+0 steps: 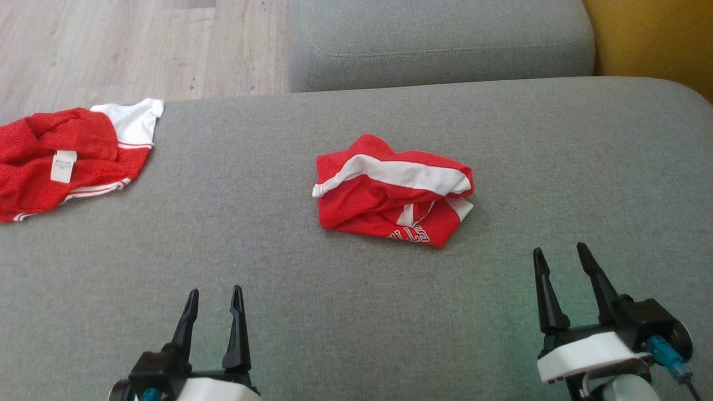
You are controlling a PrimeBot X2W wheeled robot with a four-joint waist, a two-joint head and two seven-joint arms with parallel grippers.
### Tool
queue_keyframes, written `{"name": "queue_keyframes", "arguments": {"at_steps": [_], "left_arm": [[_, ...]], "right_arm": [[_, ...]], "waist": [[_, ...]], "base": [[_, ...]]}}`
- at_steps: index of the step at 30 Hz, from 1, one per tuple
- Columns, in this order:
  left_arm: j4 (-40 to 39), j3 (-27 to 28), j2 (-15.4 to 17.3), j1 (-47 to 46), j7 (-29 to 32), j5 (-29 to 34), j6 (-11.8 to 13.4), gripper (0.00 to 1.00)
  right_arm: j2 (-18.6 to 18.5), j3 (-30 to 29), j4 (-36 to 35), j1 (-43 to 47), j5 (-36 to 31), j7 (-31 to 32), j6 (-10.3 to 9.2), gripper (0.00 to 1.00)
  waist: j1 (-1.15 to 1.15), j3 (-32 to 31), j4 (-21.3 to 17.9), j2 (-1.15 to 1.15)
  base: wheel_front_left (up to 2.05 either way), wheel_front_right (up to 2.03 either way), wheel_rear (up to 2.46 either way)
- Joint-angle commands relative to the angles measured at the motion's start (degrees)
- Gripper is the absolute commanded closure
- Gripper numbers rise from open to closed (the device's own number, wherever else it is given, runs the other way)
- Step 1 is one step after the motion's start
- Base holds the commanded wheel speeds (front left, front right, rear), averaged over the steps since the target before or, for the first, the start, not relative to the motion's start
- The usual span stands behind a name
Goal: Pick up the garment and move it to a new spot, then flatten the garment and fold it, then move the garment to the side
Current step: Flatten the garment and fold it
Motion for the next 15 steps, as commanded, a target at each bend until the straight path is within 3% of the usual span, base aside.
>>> {"name": "queue_keyframes", "arguments": {"at_steps": [1, 15], "left_arm": [[-1.59, 2.06, 0.46, -1.84, -0.71, 0.66, -0.12, 0.00], [-1.17, 2.04, 0.45, -2.37, -0.72, 0.81, -0.26, 0.00]], "right_arm": [[-0.19, 1.60, -1.51, -1.48, 0.20, -0.62, -0.04, 0.00], [-0.19, 1.58, -1.33, -2.09, 0.10, -0.62, -0.04, 0.00]], "waist": [[0.00, 0.09, -0.04, 0.00], [0.00, 0.77, -0.05, 0.00]], "base": [[0.00, 0.00, 0.00], [0.00, 0.00, 0.00]]}}
